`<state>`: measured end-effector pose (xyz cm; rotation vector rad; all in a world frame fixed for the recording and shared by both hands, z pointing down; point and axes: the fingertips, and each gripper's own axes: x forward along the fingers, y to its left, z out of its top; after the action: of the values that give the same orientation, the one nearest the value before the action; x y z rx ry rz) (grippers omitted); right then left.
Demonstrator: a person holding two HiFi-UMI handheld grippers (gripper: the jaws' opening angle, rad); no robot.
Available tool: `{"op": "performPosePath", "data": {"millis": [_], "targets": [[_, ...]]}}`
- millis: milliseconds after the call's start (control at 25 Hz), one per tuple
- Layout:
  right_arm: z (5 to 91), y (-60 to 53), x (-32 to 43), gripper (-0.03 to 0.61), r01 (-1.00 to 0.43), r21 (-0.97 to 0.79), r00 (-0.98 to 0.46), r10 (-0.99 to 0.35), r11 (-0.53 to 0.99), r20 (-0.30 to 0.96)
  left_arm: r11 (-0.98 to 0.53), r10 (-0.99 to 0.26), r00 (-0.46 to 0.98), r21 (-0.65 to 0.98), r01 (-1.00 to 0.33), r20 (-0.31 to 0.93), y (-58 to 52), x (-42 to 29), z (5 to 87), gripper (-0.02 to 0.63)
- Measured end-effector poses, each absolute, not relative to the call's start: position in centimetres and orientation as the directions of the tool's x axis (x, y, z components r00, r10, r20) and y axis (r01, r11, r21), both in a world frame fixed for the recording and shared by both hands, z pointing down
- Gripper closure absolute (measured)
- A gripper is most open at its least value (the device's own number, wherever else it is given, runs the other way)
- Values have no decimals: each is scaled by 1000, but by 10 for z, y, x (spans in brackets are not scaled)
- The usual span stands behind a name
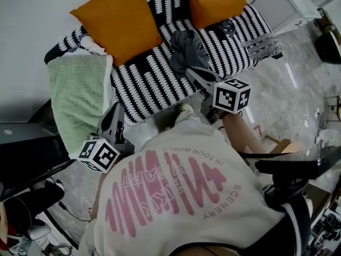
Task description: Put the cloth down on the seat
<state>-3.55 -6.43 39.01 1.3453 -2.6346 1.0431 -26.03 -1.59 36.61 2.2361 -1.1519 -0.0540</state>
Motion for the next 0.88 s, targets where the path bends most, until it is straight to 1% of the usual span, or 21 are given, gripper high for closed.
{"op": "performPosePath", "data": {"millis": [480,680,880], "targets": [[396,-62,-37,566,-705,-556,-664,-685,441,299,-433,-762,613,538,-723,211,-16,-256,366,604],[396,-64,-36,566,-696,-546,-684,-664,467,303,-413,-782,589,538,-735,204,-19,-257,367,606],[398,-74,-24,566,-692,-540,-695,-647,480,314,-410,-790,580,533,-740,198,-26,-244,363,604]]}}
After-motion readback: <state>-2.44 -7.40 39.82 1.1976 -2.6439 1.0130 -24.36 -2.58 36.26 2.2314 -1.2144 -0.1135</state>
